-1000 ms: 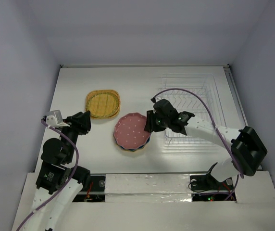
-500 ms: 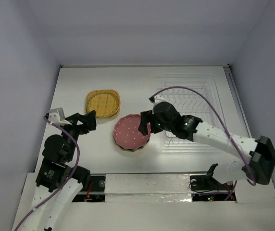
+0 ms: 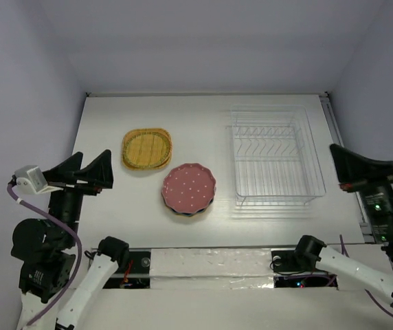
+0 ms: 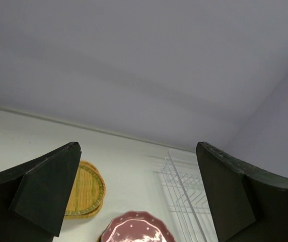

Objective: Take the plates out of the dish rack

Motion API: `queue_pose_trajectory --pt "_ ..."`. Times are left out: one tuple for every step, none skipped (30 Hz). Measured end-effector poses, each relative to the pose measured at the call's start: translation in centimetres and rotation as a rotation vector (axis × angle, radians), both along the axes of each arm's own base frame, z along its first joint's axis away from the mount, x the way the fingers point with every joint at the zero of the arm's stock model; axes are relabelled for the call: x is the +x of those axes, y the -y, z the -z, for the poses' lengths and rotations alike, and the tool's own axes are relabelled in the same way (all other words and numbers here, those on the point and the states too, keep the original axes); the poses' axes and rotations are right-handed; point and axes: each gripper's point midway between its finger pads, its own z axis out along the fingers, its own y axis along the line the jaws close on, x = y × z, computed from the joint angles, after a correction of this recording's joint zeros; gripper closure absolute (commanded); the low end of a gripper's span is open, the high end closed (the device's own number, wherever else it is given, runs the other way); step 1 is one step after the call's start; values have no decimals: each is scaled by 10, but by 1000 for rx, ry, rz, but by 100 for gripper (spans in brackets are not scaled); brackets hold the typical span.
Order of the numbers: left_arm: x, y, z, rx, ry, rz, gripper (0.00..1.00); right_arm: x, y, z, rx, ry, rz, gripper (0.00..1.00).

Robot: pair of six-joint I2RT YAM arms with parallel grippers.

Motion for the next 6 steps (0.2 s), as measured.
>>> queue_pose_trajectory --pt "-3 -1 -3 -1 13 -2 1 -6 20 -5 48 16 36 99" --pt "-5 -2 -4 1 19 -3 1 -11 35 -7 86 26 65 93" --pt "-5 -3 -4 3 21 -4 1 -12 43 -6 106 24 87 80" --pt "-5 -3 -4 6 19 -4 1 -11 49 -2 118 15 109 74" --pt "-5 -2 -3 8 16 -4 1 -8 50 4 111 1 128 69" --pt "-4 -2 -1 9 11 -4 1 -3 48 12 94 -21 144 61"
